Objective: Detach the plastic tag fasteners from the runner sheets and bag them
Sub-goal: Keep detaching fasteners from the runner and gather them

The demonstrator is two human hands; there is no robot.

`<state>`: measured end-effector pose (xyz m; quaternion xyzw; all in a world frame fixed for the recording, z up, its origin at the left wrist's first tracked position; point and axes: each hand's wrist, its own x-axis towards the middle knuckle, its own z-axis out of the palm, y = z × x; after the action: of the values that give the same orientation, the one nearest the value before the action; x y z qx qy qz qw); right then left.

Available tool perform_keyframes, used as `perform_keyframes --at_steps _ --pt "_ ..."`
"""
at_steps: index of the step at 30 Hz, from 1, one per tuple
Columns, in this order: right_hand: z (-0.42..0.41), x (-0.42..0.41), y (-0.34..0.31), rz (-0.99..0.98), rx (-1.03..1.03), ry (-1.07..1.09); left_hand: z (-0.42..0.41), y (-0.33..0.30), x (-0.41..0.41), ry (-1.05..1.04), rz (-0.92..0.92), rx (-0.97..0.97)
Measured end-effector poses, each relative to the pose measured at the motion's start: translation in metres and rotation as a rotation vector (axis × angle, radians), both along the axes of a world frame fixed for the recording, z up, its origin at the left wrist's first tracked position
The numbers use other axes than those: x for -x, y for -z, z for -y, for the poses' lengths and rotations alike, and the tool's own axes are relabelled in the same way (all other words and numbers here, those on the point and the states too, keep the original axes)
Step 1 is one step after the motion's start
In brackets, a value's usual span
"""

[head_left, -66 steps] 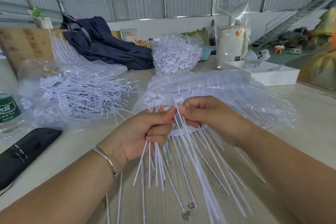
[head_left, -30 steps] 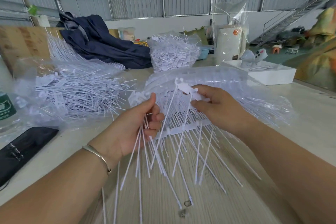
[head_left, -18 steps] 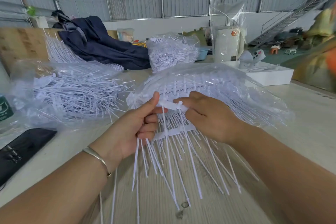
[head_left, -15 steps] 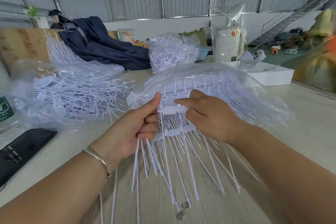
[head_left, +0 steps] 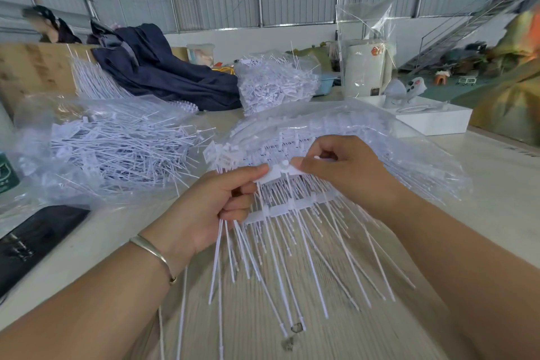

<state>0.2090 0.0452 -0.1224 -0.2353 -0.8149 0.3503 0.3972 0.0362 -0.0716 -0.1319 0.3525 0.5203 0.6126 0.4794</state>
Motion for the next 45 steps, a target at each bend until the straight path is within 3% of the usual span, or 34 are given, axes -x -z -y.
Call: perform_keyframes --at_steps 4,13,19,26,37,45 --pt "-0.001 -0.002 -0.003 -0.084 0.125 -0.071 0.002 -0.001 0.000 0.034 -0.003 -0.018" --pt "0.007 -0.001 -0.004 -0.001 0.330 -0.243 0.003 -0.003 -0.005 0.151 0.247 -0.120" --pt "0.023 0.014 0.004 0.058 0.341 -0.335 0.005 -0.006 -0.016 0.389 0.153 -0.185" --pt "0.021 0.006 -0.004 -0.025 0.286 -0.215 0.002 -0.005 -0.015 0.280 0.270 -0.134" --pt "0.014 0.001 -0.007 -0.136 0.359 -0.242 0.004 -0.007 -0.007 0.167 0.119 -0.151" --pt "0.009 -0.004 -0.010 -0.233 0.421 -0.227 0.006 -0.008 -0.006 0.167 0.151 -0.120"
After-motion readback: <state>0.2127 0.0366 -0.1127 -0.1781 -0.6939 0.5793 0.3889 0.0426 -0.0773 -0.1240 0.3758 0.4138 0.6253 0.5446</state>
